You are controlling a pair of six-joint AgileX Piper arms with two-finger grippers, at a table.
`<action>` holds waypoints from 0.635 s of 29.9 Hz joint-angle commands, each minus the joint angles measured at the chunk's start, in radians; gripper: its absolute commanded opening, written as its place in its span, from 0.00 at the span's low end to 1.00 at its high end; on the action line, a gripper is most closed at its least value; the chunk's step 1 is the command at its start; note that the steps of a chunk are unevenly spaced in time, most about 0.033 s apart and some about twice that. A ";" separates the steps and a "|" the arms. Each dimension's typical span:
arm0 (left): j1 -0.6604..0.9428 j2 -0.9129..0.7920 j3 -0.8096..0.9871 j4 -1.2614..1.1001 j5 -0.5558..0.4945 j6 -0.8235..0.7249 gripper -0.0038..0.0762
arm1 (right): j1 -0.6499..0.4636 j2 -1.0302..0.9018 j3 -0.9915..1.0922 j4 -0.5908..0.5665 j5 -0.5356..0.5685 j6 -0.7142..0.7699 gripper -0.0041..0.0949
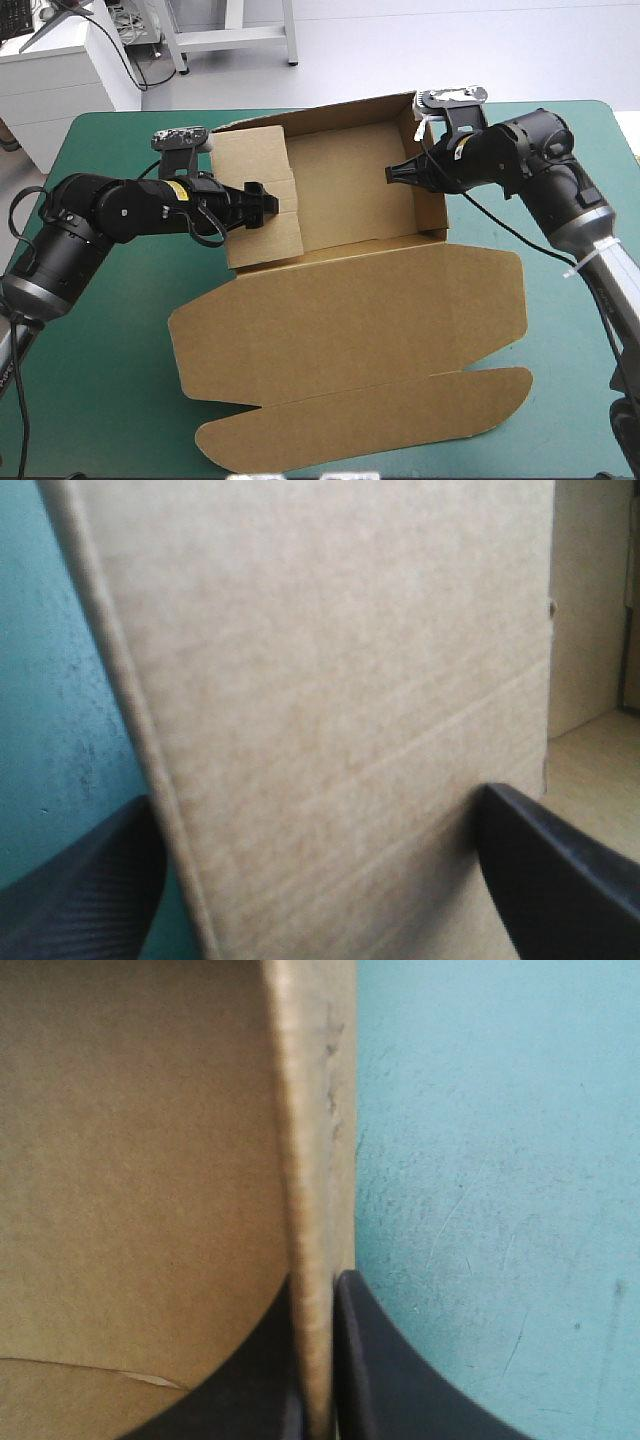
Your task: Fold the box
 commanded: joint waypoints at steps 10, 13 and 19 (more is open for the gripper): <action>-0.017 0.023 -0.032 0.069 -0.090 -0.074 0.79 | 0.006 -0.048 -0.035 -0.003 -0.051 0.012 0.04; -0.017 0.023 -0.032 0.082 -0.097 -0.074 0.67 | 0.006 -0.048 -0.035 -0.010 -0.044 0.012 0.04; -0.017 0.023 -0.032 0.090 -0.121 -0.068 0.05 | 0.006 -0.048 -0.035 -0.022 -0.033 0.012 0.04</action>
